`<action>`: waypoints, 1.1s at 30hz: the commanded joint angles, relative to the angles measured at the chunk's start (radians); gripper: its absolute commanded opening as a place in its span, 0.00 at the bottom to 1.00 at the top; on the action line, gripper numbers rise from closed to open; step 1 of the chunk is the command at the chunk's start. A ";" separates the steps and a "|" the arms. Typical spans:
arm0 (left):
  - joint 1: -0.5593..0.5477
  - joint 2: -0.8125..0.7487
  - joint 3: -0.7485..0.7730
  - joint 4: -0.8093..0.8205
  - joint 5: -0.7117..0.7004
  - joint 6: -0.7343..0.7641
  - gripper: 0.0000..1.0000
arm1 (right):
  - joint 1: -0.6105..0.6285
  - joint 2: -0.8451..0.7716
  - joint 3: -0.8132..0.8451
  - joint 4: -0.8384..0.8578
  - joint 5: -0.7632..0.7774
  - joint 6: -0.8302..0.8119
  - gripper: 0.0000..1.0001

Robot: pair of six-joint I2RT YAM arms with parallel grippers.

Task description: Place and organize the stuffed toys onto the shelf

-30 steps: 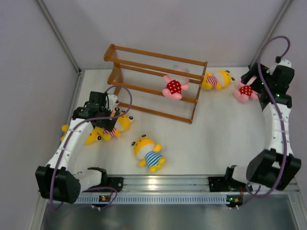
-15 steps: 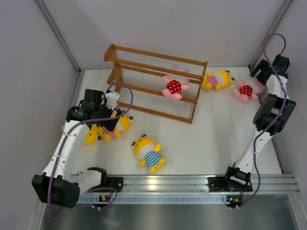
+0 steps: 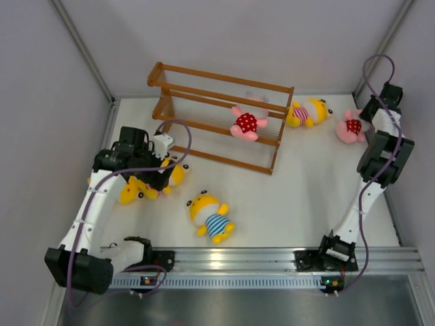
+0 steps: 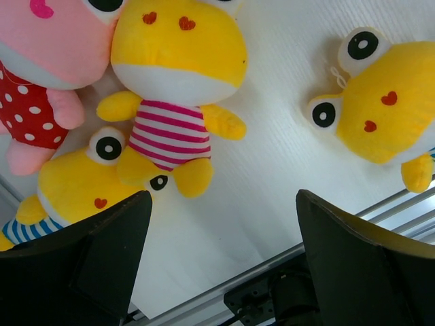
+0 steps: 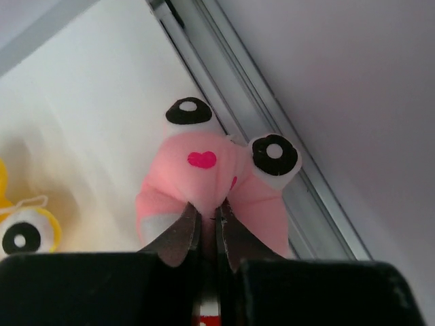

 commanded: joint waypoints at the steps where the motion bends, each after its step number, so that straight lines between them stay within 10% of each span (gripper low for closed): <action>1: -0.005 -0.010 0.072 -0.006 0.047 0.007 0.91 | -0.006 -0.148 -0.120 -0.024 0.056 0.064 0.00; 11: -0.251 0.093 0.260 -0.027 0.076 0.041 0.81 | 0.105 -0.936 -0.719 -0.113 0.198 0.111 0.00; 21: -0.788 0.290 0.656 -0.020 0.044 0.191 0.95 | 0.420 -1.288 -0.698 -0.461 0.210 0.186 0.00; 33: -1.020 0.438 0.775 0.107 0.162 0.487 0.98 | 0.791 -1.440 -0.682 -0.567 0.299 0.412 0.00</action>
